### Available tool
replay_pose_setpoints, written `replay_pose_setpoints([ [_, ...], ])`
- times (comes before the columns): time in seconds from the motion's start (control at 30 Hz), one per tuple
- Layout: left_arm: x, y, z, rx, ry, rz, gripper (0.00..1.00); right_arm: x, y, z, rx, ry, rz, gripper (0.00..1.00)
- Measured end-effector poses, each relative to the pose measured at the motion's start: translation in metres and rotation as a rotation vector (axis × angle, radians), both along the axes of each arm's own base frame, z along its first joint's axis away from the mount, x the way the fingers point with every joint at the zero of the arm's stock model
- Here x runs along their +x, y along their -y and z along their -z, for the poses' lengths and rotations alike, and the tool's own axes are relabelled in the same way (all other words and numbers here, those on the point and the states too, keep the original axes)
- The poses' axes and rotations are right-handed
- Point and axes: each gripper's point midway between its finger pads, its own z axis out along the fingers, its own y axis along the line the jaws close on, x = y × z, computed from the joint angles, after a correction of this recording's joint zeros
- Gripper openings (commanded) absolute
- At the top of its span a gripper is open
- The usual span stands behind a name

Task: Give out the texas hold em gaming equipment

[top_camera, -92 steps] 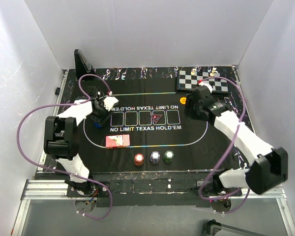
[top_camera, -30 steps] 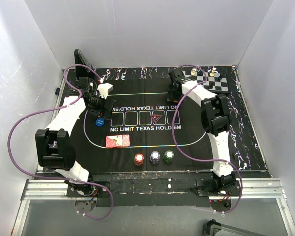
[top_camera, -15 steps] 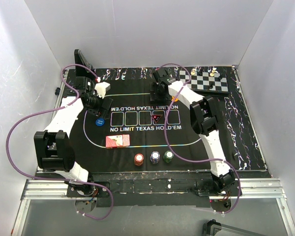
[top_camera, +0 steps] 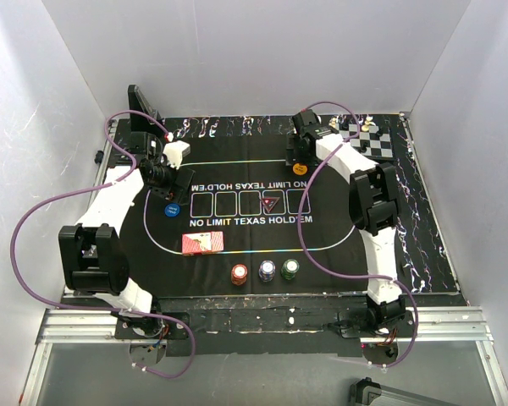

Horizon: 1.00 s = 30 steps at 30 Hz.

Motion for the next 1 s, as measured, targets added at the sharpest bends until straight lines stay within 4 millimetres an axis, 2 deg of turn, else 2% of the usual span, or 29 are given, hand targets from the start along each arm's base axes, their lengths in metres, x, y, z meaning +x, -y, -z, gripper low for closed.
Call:
replay_pose_setpoints([
  [0.1,0.000,0.000,0.001,-0.002,-0.003,0.001,0.94,0.004,0.015,0.002,-0.012,-0.001,0.026,0.90],
  [0.2,0.000,0.001,0.001,-0.003,-0.004,0.001,0.94,0.006,0.019,0.003,-0.010,-0.004,0.034,0.90],
  [0.43,0.000,0.001,0.004,-0.004,-0.012,0.002,0.95,0.006,0.012,0.028,0.010,-0.046,0.014,0.90],
  [0.5,0.000,0.001,0.006,-0.004,-0.019,0.002,0.95,0.007,0.010,0.034,0.009,-0.058,0.011,0.87],
  [0.67,0.000,0.002,0.006,-0.008,-0.021,0.001,0.95,0.013,0.005,0.034,0.023,-0.052,0.008,0.77],
  [0.8,0.000,0.002,0.006,-0.013,-0.022,0.000,0.95,0.011,0.002,0.034,0.020,-0.059,0.003,0.64],
  [1.0,0.000,0.003,0.006,-0.015,-0.021,0.000,0.95,0.010,-0.007,0.034,0.013,-0.071,-0.010,0.58],
])
